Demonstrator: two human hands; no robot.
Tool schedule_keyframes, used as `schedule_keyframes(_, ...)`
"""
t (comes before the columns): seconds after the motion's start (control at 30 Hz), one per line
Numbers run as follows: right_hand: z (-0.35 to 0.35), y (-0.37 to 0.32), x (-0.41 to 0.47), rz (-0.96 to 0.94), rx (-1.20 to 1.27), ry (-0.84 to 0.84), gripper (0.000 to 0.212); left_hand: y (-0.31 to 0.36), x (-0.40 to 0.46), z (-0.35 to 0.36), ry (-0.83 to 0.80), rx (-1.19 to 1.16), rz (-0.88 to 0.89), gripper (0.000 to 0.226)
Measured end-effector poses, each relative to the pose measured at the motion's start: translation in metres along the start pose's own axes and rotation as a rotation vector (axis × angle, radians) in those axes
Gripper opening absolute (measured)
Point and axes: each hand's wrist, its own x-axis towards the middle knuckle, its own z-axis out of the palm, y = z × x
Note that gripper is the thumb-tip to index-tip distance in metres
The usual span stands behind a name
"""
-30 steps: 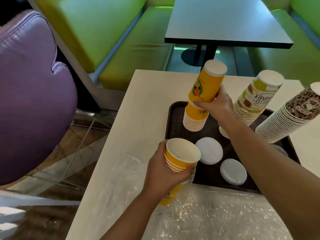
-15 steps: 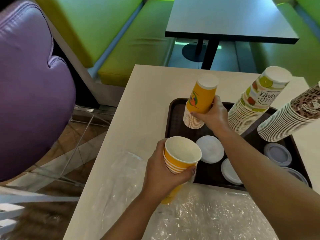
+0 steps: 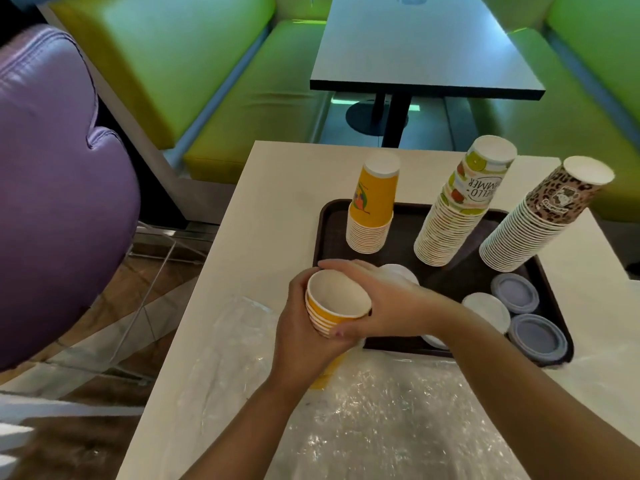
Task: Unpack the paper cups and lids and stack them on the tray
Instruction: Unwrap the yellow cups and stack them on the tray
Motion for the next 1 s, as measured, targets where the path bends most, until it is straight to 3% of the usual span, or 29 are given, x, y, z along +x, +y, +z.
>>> schedule_keyframes(0.13,0.008,-0.003,-0.007,-0.038,-0.006,0.107,0.084,-0.009,-0.01,0.004,0.026,-0.007,0.016,0.085)
schedule_keyframes(0.37,0.01,-0.002,-0.014,-0.016,0.038,0.125,0.079,-0.028,-0.023,0.007,-0.017,0.035,-0.039,0.091)
schedule_keyframes(0.6,0.006,-0.001,-0.017,0.046,0.043,0.083,0.074,-0.05,-0.032,0.008,-0.06,0.111,-0.096,0.066)
schedule_keyframes(0.8,-0.005,-0.001,-0.021,0.046,0.021,0.074,0.074,-0.044,-0.025,0.005,-0.122,0.12,-0.064,0.076)
schedule_keyframes(1.0,-0.03,0.001,-0.026,0.033,-0.102,-0.072,0.09,-0.041,-0.021,0.003,-0.189,0.173,-0.016,0.079)
